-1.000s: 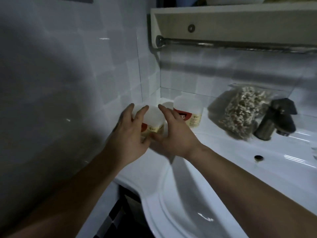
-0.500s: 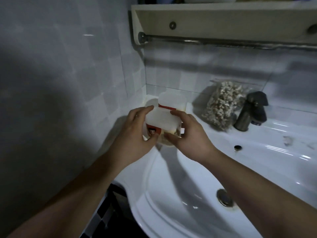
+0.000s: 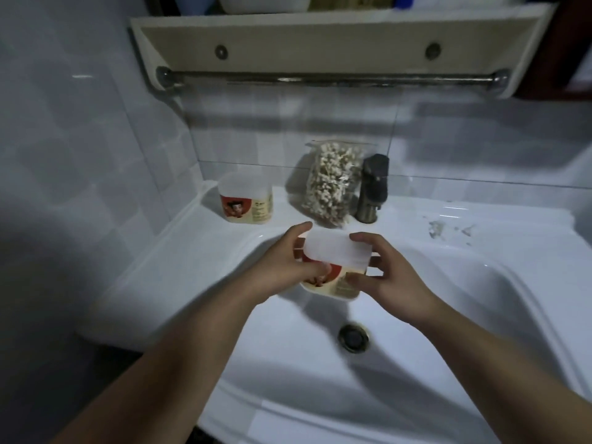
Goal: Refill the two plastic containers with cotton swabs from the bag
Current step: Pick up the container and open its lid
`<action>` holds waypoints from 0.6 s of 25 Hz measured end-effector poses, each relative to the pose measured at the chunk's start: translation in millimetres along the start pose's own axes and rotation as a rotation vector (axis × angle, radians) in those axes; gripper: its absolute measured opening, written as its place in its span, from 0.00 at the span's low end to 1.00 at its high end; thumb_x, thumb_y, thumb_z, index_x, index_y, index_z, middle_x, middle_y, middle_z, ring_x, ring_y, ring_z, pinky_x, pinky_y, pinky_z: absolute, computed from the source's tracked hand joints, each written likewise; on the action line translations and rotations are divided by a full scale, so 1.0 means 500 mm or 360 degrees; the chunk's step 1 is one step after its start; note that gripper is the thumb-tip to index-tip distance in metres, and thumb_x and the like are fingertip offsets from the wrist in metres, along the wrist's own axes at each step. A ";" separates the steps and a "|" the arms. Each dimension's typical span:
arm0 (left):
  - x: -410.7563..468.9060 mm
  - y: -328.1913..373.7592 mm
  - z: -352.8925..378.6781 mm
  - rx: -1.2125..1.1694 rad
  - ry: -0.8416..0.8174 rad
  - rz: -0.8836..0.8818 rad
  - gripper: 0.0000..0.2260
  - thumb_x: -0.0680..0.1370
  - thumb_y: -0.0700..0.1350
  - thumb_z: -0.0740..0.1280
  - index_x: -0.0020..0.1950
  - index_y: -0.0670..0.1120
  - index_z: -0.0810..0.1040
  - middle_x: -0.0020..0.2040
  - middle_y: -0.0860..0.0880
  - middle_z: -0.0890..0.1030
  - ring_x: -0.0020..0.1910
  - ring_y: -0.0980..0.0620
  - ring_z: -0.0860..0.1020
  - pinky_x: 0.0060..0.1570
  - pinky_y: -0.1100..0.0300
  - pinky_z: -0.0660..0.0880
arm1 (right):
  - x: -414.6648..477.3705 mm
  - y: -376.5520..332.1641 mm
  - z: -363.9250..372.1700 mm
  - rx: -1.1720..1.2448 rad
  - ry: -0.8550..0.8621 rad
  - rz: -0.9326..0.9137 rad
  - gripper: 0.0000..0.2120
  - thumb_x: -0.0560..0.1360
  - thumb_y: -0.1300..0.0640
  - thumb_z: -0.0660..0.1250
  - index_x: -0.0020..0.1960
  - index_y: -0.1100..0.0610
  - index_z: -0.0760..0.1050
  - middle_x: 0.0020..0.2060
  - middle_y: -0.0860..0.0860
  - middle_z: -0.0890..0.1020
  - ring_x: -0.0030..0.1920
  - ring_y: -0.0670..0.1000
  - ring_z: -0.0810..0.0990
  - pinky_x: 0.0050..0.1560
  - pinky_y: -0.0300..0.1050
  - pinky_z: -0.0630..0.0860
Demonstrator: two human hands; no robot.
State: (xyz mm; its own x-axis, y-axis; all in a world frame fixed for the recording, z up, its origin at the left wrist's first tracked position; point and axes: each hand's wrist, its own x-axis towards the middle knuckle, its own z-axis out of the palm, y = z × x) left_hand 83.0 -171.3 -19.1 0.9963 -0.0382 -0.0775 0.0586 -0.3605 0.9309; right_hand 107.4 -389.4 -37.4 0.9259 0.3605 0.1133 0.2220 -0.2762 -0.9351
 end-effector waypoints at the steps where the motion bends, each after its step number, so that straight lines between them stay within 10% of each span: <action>1: 0.010 -0.008 0.011 -0.0070 -0.0062 -0.0013 0.37 0.69 0.45 0.80 0.75 0.56 0.69 0.62 0.53 0.82 0.62 0.53 0.80 0.61 0.53 0.79 | -0.002 0.007 -0.006 0.0043 -0.0004 0.0009 0.29 0.72 0.66 0.75 0.63 0.39 0.73 0.61 0.42 0.78 0.59 0.48 0.80 0.55 0.53 0.82; 5: 0.018 -0.042 0.035 -0.0133 -0.0197 -0.0037 0.33 0.64 0.52 0.83 0.67 0.54 0.77 0.60 0.51 0.85 0.61 0.49 0.83 0.64 0.44 0.78 | -0.011 0.021 -0.017 0.0125 -0.0090 0.0052 0.28 0.73 0.69 0.72 0.64 0.43 0.73 0.61 0.44 0.77 0.59 0.48 0.79 0.51 0.42 0.81; 15: 0.031 -0.057 0.067 -0.0266 -0.0163 -0.0028 0.19 0.74 0.37 0.76 0.64 0.46 0.78 0.55 0.48 0.87 0.55 0.52 0.85 0.54 0.59 0.80 | 0.001 0.049 -0.016 0.0238 -0.0101 0.0065 0.18 0.78 0.56 0.72 0.64 0.43 0.74 0.61 0.46 0.80 0.59 0.48 0.81 0.54 0.42 0.80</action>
State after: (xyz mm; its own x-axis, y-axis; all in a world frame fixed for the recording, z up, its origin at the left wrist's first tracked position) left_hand 94.7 -192.8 -58.9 0.9839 -0.1308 -0.1222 0.0942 -0.2024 0.9748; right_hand 116.0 -403.1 -57.8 0.9109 0.4087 0.0574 0.1324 -0.1579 -0.9785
